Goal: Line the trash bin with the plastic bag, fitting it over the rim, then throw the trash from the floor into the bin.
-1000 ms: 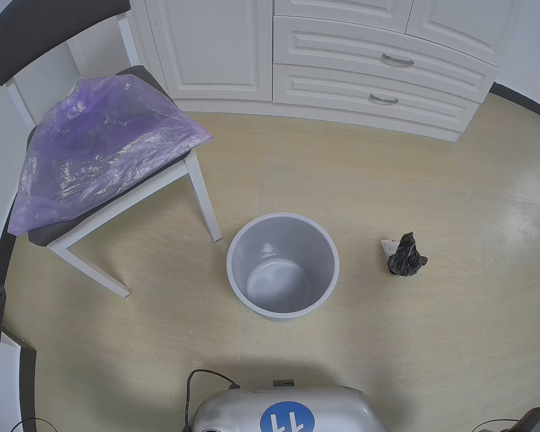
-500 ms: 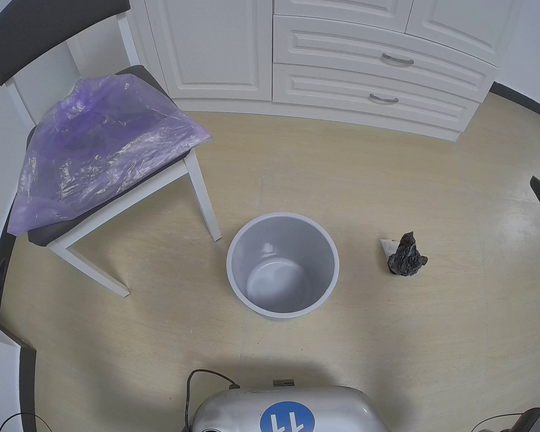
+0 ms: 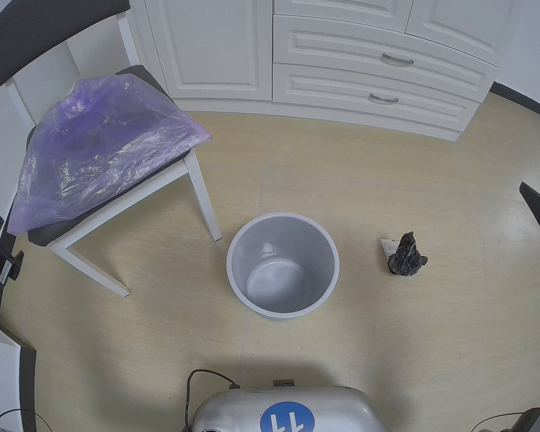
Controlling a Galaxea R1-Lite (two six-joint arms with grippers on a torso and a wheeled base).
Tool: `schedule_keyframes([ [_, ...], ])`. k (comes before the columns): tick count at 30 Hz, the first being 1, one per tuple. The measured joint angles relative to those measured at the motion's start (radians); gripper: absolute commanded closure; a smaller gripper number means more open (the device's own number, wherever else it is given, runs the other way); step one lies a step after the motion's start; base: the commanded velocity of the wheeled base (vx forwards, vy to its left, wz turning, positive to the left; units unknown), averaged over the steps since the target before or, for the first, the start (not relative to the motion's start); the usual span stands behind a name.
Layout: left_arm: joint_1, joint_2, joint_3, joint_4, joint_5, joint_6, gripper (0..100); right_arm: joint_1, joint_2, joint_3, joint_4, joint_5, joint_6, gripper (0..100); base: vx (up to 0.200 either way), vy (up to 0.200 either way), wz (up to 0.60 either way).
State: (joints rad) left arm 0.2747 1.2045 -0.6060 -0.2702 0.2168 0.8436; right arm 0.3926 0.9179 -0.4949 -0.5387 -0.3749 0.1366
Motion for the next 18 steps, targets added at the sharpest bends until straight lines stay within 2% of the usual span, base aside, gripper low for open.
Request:
schedule_keyframes([
  [5, 0.002, 0.076, -0.003, -0.090, 0.003, 0.013, 0, 0.000, 0.003, 0.000, -0.001, 0.003, 0.004, 0, 0.000, 0.000, 0.00],
  [12, 0.008, 0.146, -0.003, -0.120, 0.008, 0.041, 0, 0.005, 0.003, 0.000, -0.001, 0.005, 0.006, 0, 0.000, 0.000, 0.00],
  [18, 0.029, 0.203, -0.007, -0.217, 0.013, 0.056, 0, 0.015, 0.002, 0.001, -0.001, 0.005, 0.006, 0, 0.000, 0.000, 0.00],
])
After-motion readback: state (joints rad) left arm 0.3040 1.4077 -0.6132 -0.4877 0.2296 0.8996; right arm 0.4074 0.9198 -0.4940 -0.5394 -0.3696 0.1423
